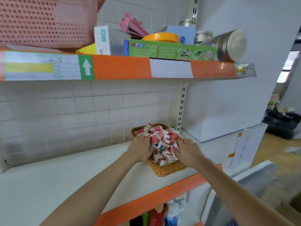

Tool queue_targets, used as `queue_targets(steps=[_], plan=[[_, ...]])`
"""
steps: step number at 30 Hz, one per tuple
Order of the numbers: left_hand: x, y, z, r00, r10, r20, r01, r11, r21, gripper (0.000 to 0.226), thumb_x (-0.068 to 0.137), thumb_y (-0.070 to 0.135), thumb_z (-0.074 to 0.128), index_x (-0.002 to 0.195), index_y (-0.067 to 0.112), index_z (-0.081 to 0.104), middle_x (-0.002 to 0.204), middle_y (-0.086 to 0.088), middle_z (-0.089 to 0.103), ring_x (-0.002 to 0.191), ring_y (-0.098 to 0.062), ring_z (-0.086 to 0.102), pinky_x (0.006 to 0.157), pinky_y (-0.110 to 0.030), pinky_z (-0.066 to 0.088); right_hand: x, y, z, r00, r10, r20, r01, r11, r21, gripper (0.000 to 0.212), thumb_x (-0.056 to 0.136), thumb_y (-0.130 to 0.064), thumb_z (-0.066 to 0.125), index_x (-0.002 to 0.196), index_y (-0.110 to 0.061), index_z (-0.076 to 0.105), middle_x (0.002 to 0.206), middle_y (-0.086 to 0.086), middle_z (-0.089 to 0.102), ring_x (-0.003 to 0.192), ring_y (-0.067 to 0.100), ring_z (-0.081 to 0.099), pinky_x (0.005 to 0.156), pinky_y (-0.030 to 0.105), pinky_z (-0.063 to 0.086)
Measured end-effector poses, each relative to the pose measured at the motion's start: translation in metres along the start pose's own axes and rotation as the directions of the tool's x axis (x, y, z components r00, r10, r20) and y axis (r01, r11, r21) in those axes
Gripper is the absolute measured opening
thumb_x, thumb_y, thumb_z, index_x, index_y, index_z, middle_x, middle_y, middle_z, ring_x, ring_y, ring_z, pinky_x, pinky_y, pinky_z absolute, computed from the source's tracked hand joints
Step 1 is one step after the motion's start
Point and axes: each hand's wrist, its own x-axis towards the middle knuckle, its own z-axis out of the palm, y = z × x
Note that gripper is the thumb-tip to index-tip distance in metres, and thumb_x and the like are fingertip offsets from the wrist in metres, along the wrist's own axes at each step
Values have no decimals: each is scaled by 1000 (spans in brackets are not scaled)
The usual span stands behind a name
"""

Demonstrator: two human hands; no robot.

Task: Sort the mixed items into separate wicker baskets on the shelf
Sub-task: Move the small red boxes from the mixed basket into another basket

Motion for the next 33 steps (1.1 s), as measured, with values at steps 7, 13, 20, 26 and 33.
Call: queue_targets(steps=[7, 13, 20, 26, 33], plan=[[22, 0, 15, 991, -83, -105, 95, 989, 115, 60, 95, 54, 38, 142, 16, 38, 143, -11, 42, 135, -29, 33, 111, -42, 26, 12, 3, 6, 998, 51, 35, -47, 991, -123, 38, 97, -43, 44, 117, -14, 58, 125, 6, 54, 119, 24, 45, 100, 41, 31], [33, 2, 19, 978, -116, -173, 135, 986, 100, 52, 95, 49, 46, 133, 14, 46, 135, -11, 52, 130, -31, 41, 108, -42, 33, 14, 1, 8, 998, -4, -58, 0, 998, -58, 32, 94, -40, 52, 114, -15, 56, 122, 3, 58, 116, 22, 48, 99, 40, 33], [18, -1, 17, 963, -55, -264, 3, 981, -193, 40, 97, 34, 50, 129, 11, 48, 126, -8, 52, 116, -25, 50, 94, -33, 43, 13, -15, 4, 960, -108, -259, 140, 984, 111, 27, 99, -34, 44, 118, -14, 46, 98, -1, 62, 83, 15, 56, 76, 24, 38], [-28, -19, 2, 945, -78, -318, -32, 944, -328, 41, 87, 21, 64, 125, 8, 54, 116, -8, 51, 104, -25, 55, 88, -29, 45, 11, -61, -3, 921, -218, -323, 291, 936, 197, 32, 99, -34, 47, 125, -14, 47, 109, 6, 63, 96, 22, 62, 73, 27, 47], [-93, -72, -13, 922, -235, -307, 149, 949, -279, 32, 85, 17, 61, 116, 9, 60, 106, -5, 52, 97, -22, 54, 82, -29, 45, 1, -134, 2, 901, -353, -251, 409, 885, 224, 29, 98, -34, 48, 115, -11, 49, 106, 11, 64, 98, 30, 60, 67, 30, 36]])
